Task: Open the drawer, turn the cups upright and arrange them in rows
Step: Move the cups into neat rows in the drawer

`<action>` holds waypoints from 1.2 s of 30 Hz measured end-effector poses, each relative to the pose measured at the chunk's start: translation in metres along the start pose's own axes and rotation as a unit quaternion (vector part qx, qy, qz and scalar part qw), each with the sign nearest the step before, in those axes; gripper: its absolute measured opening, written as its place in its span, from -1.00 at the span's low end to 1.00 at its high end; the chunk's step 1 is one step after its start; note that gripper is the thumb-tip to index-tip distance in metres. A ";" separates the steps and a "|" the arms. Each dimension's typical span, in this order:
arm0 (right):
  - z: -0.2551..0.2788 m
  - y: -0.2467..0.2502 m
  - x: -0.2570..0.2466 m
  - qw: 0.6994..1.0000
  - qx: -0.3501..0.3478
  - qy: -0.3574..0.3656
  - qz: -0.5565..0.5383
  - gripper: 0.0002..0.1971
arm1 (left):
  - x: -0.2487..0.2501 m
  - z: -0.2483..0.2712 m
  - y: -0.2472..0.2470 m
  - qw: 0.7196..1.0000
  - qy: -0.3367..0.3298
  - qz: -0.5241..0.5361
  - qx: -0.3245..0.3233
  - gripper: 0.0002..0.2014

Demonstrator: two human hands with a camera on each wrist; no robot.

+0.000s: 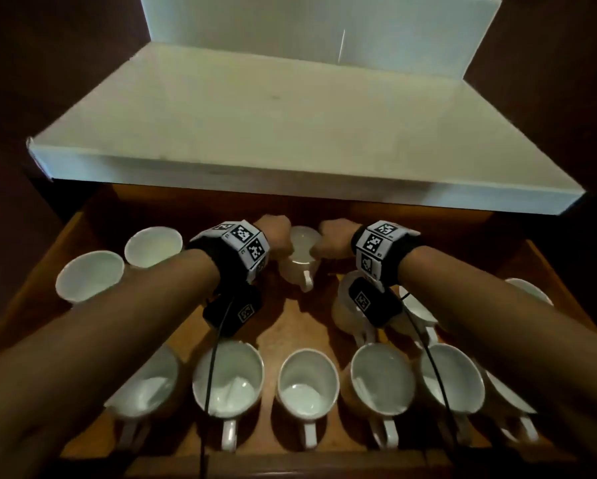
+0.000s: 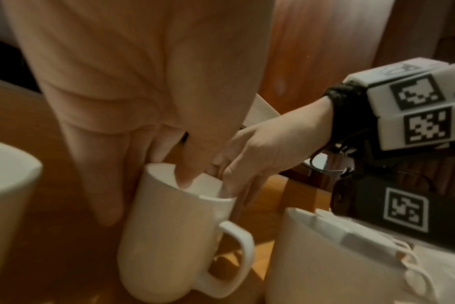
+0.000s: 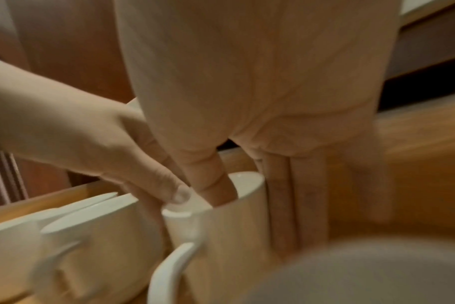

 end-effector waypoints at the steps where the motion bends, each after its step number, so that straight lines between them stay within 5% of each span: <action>1: 0.001 -0.003 0.000 1.000 -0.001 0.000 0.001 -0.56 | -0.001 0.000 -0.001 1.000 -0.008 -0.002 0.004 -0.67; 12: 0.016 -0.021 0.006 0.997 -0.052 0.003 0.051 -0.66 | -0.005 0.005 -0.006 0.998 -0.041 0.038 0.004 -0.74; 25: 0.036 -0.034 0.008 0.995 -0.088 0.026 0.034 -0.54 | -0.001 0.017 -0.019 0.999 -0.031 0.003 -0.025 -0.77; 36: 0.048 -0.039 0.010 0.996 -0.073 0.048 0.014 -0.56 | 0.005 0.030 -0.021 0.999 -0.029 0.002 -0.020 -0.80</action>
Point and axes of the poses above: each hand's wrist, its own z-axis away from the middle knuckle, its own y-axis out of the back of the hand, x = y × z, the point moved 8 cm from there along -z, towards the middle knuckle, and after that the axes turned 12 degrees about y, right-handed, at the moved point
